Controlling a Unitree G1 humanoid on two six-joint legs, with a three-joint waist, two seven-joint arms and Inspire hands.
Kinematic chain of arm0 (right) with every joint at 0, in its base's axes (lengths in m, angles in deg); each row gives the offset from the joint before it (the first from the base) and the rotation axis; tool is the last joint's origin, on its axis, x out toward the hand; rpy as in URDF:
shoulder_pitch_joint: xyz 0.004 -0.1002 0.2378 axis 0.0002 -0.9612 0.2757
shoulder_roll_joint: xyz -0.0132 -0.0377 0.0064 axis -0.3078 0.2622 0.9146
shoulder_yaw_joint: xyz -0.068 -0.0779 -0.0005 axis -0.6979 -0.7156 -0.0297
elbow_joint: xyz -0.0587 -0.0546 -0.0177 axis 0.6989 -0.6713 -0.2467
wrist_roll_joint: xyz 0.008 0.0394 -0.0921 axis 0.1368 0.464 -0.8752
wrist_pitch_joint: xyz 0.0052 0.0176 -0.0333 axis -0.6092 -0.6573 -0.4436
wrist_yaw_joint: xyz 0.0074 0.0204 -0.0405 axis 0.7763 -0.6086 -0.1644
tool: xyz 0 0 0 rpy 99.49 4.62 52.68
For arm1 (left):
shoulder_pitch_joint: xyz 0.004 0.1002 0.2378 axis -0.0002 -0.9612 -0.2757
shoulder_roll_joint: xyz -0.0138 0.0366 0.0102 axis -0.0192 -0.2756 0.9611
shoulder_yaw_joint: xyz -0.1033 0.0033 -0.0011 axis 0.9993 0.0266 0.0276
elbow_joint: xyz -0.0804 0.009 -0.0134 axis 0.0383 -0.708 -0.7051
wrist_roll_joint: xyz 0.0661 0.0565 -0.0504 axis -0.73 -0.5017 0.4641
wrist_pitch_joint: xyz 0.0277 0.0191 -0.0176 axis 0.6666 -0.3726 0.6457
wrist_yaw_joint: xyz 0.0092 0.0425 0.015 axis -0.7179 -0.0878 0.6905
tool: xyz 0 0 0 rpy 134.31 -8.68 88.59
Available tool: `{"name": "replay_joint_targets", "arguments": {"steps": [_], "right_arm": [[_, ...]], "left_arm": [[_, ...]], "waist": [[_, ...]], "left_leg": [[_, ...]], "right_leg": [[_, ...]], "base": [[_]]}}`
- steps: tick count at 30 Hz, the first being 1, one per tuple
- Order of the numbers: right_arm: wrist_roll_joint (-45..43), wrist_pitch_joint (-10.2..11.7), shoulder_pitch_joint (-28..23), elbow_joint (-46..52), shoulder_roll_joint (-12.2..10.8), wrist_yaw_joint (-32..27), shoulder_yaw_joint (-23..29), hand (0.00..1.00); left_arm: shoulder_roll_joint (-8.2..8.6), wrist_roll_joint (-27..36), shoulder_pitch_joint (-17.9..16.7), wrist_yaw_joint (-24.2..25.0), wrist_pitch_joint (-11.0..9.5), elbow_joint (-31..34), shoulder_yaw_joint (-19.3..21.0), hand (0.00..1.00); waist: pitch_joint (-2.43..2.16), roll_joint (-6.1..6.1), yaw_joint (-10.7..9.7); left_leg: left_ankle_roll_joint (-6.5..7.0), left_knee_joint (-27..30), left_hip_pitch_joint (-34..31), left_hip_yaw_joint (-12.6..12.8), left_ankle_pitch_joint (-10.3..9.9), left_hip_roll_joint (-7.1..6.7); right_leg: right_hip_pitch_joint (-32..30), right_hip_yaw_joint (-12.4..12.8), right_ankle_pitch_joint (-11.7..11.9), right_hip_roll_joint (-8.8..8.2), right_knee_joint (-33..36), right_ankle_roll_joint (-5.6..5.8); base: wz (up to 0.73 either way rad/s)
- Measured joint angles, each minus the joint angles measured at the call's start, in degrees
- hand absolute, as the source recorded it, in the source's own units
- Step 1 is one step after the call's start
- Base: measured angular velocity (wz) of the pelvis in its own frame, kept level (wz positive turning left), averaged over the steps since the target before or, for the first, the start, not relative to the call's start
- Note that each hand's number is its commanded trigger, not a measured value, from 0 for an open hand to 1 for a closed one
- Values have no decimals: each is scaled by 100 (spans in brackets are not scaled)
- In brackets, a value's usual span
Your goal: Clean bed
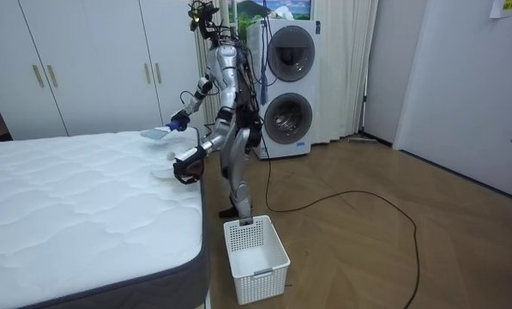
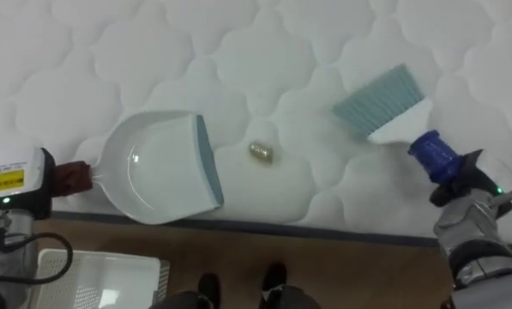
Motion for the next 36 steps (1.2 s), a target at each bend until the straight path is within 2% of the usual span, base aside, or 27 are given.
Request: {"name": "replay_joint_targets", "arguments": {"steps": [3, 8, 10, 12, 15, 16, 18, 20, 24, 36], "right_arm": [[-634, -89, 138, 64, 26, 49, -324, 100], [-1795, -176, 139, 328, 63, 519, -653, 100], [-2149, -176, 140, 472, 137, 679, -783, 100], [-2692, -169, 194, 656, 266, 882, -983, 100], [-3254, -182, 367, 786, 487, 1065, -1451, 100], [-3350, -207, 385, 827, 499, 1099, -1534, 100], [-3664, -240, 384, 1096, 505, 1275, -1722, 100], [-3926, -238, 382, 1230, 505, 1386, -1768, 100], [-4228, -243, 378, 1273, 508, 1646, -1813, 100], [-5012, -244, 380, 1480, 533, 1776, -1815, 100]], "left_arm": [[-39, -60, 58, 0, 1, 0, 0, 100], [-46, -167, 63, 1, 9, 23, -2, 100], [-82, -289, 94, 6, 27, 22, -5, 100], [-232, -404, 116, 30, 28, 23, -44, 100], [-309, -407, 166, 105, 41, 21, -99, 100], [-321, -405, 164, 123, 45, 14, -119, 100], [-376, -397, 163, 207, 73, 15, -178, 100], [-395, -398, 179, 217, 85, 23, -188, 100], [-396, -399, 165, 338, 92, 24, -190, 100], [-402, -384, 129, 597, 147, 26, -189, 100]], "waist": [[27, -57, 47], [29, -84, 118], [34, -129, 144], [29, -242, 152], [40, -371, 175], [42, -389, 175], [47, -422, 183], [48, -440, 219], [46, -451, 327], [20, -506, 383]], "left_leg": [[-2, 9, -48, 0, -4, 14], [-2, -9, -62, 18, -16, 21], [-6, -14, -64, 18, -19, 29], [-16, -7, -60, 18, -23, 48], [-17, -10, -19, 44, -23, 56], [-16, -15, 5, 54, -25, 66], [-25, -31, 61, 77, -69, 142], [-24, -37, 60, 117, -117, 174], [-24, -10, 54, 171, -124, 221], [-47, -50, 166, 194, -110, 256]], "right_leg": [[-36, -10, 13, 13, -23, -7], [-68, -42, 14, 8, -13, -7], [-69, -58, 15, 12, -19, -11], [-62, -173, 35, -1, -21, -45], [-17, -186, 46, 0, -63, -62], [26, -211, 50, 5, -101, -65], [175, -510, 123, 7, -271, -120], [190, -633, 160, 2, -335, -145], [224, -696, 182, 28, -412, -164], [346, -713, 201, 88, -531, -170]], "base": [[0], [-1], [0], [0], [-3], [-8], [-9], [-12], [-9], [0]]}}
